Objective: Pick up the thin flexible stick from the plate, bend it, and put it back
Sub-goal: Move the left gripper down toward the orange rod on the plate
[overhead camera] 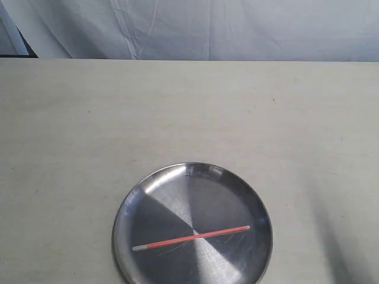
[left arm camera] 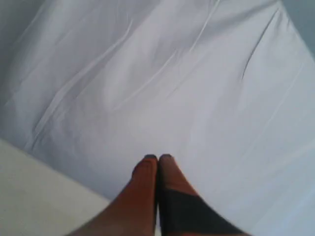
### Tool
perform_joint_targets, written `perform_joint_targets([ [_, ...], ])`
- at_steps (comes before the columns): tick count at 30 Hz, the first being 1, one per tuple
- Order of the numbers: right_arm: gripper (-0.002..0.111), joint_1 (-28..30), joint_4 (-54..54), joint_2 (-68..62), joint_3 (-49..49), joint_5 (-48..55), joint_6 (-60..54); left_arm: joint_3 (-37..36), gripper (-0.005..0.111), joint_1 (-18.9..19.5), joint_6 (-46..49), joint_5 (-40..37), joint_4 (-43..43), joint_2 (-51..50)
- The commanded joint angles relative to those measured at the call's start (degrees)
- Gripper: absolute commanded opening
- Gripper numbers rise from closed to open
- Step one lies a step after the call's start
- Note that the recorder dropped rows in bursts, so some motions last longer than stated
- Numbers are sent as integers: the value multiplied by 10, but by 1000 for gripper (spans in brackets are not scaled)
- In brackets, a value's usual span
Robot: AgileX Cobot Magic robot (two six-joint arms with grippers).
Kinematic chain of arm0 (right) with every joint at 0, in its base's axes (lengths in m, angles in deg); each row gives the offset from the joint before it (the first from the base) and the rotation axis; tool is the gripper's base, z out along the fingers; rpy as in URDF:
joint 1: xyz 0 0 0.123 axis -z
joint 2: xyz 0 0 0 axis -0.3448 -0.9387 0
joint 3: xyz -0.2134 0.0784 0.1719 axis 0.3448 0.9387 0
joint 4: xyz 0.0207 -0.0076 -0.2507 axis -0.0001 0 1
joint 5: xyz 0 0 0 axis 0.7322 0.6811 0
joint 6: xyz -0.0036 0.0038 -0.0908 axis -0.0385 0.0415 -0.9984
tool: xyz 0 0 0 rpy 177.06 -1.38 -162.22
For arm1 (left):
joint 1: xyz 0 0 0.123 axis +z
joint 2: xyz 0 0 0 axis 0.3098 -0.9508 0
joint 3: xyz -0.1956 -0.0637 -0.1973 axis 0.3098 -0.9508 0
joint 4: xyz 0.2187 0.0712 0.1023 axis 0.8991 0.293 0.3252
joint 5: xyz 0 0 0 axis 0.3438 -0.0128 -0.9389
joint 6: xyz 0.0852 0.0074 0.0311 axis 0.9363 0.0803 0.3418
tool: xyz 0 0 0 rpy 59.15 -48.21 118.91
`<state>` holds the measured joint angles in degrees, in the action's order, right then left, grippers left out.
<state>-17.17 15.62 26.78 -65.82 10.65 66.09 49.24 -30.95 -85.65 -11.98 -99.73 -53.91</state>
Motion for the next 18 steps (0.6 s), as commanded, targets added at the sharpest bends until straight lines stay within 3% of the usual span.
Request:
perform_joint_targets([
  [1, 0, 3, 0, 4, 1, -8, -2, 175, 0, -47, 212, -304, -10, -182],
  [2, 0, 3, 0, 4, 1, -8, -2, 210, 0, -57, 286, -364, -37, -236],
  [3, 0, 3, 0, 4, 1, -8, -2, 266, 0, -68, 399, -471, -72, -348],
  [5, 0, 3, 0, 4, 1, -4, -2, 331, 0, -72, 493, -565, -94, -494],
  [9, 0, 3, 0, 11, 1, -4, -2, 383, 9, -73, 650, -532, -97, -706],
  [12, 0, 3, 0, 11, 1, -4, -2, 398, 34, -86, 688, -555, -112, -816],
  [14, 0, 3, 0, 11, 1, -4, -2, 398, 49, -115, 757, -545, -147, -859],
  [18, 0, 3, 0, 11, 1, -4, -2, 398, 52, -172, 808, -493, -170, -882],
])
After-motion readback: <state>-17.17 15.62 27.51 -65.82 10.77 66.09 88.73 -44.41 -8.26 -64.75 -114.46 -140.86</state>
